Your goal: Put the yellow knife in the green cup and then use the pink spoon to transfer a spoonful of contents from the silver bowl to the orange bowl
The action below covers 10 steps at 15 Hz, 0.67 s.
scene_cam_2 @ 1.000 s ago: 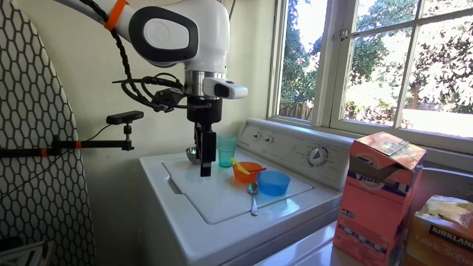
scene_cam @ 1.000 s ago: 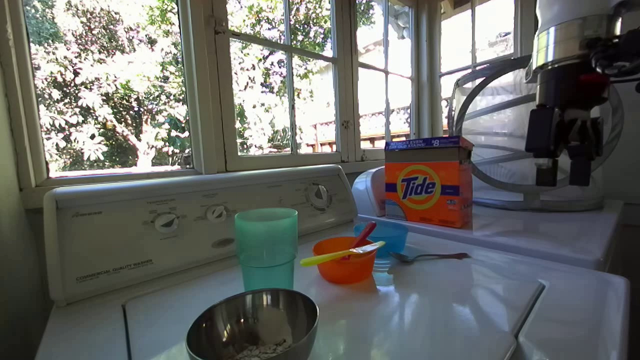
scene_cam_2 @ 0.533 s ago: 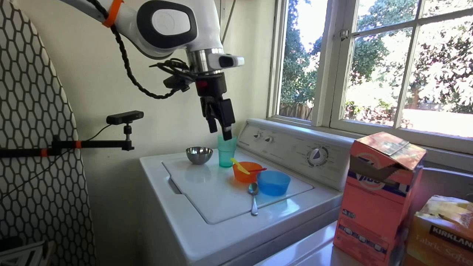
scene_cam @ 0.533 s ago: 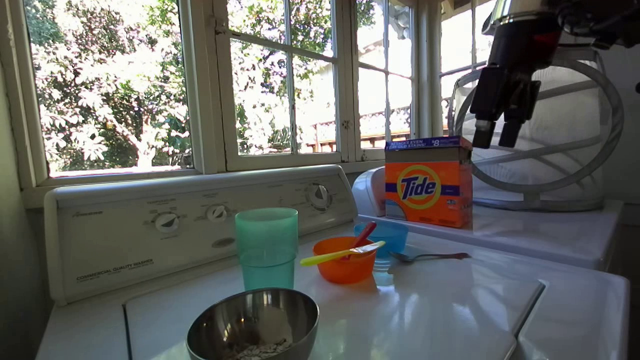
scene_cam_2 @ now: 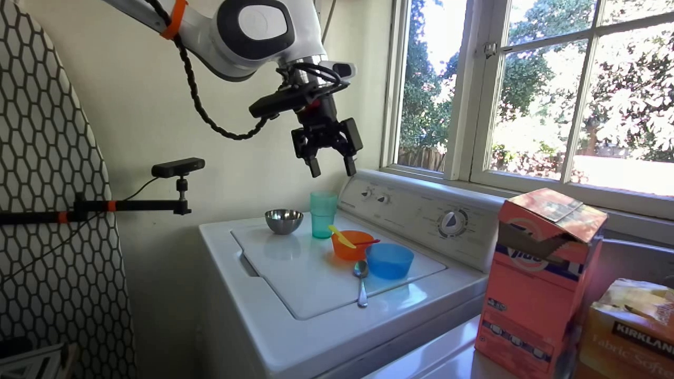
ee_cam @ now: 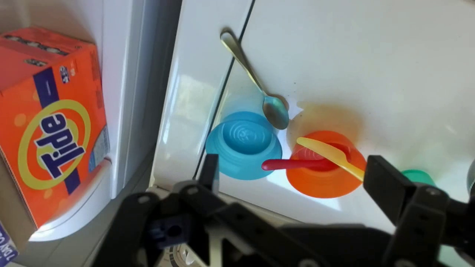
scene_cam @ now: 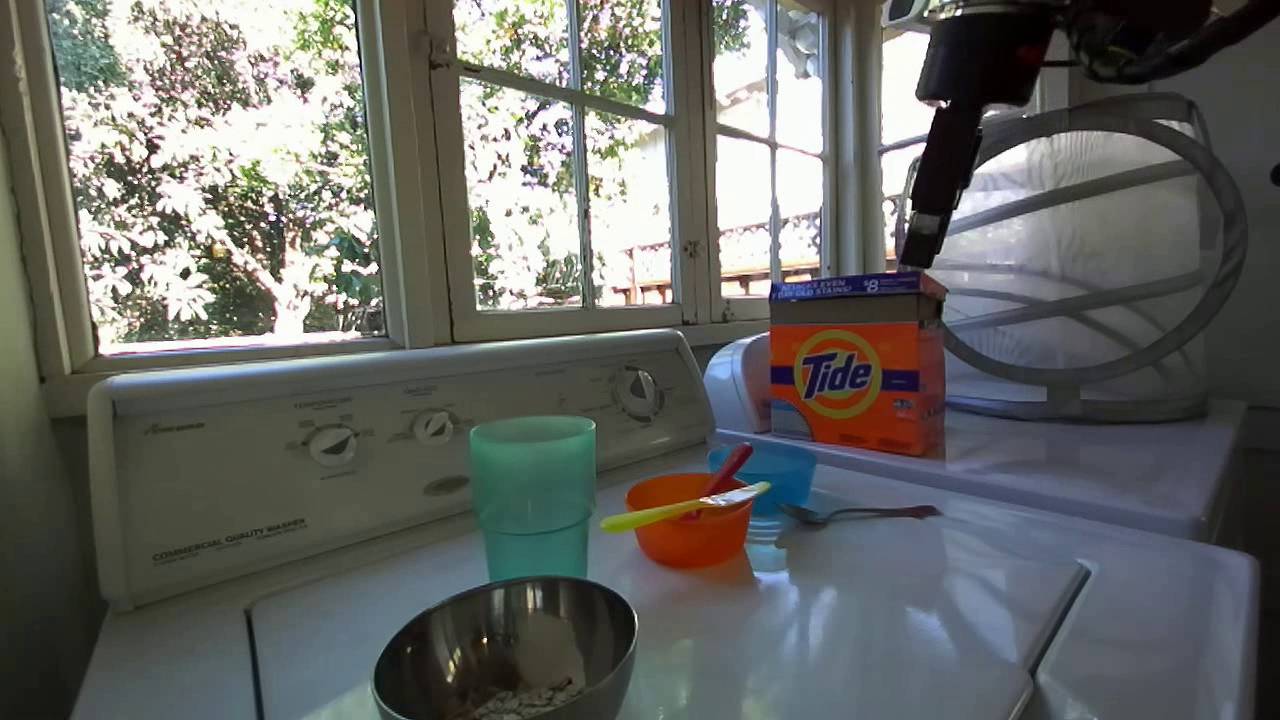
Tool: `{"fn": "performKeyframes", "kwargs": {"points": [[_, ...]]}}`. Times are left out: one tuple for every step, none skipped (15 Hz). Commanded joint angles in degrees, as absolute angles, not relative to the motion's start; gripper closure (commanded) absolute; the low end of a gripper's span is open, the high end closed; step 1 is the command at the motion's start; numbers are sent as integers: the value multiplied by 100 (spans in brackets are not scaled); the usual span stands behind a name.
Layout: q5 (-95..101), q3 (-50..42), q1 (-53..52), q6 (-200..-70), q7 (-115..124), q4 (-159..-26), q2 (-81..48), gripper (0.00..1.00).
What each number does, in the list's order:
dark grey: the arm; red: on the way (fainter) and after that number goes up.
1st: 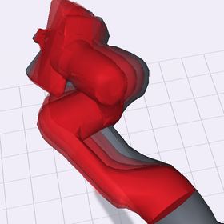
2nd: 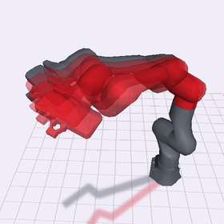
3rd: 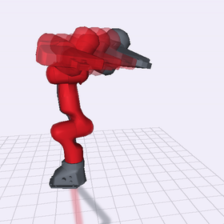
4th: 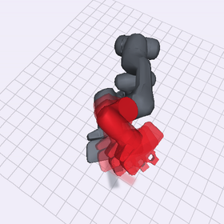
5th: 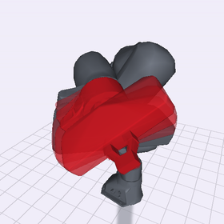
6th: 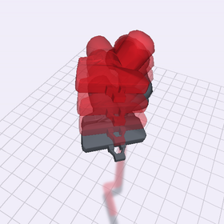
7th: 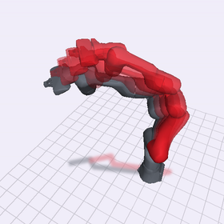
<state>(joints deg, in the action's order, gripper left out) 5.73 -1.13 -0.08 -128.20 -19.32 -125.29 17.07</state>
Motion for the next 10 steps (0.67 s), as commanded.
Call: {"fn": "performKeyframes", "kwargs": {"points": [[604,-155,-85,-12815,-1977,-12473,1655,0],[608,-153,-99,-12817,-2023,-12444,1618,0],[611,-153,-103,-12820,-2044,-12433,1602,0],[612,-154,-103,-12821,-2058,-12433,1600,0],[613,-155,-103,-12821,-2065,-12433,1600,0],[558,-193,-246,-12925,-2681,-12365,1527,0],[656,-135,-300,-12938,-2866,-12299,1438,0],[697,-102,-353,-12850,-3070,-12225,1382,0],[642,-90,-445,-12888,-3308,-12189,1345,0],[622,-63,-527,-12889,-3529,-12151,1322,0]]}}
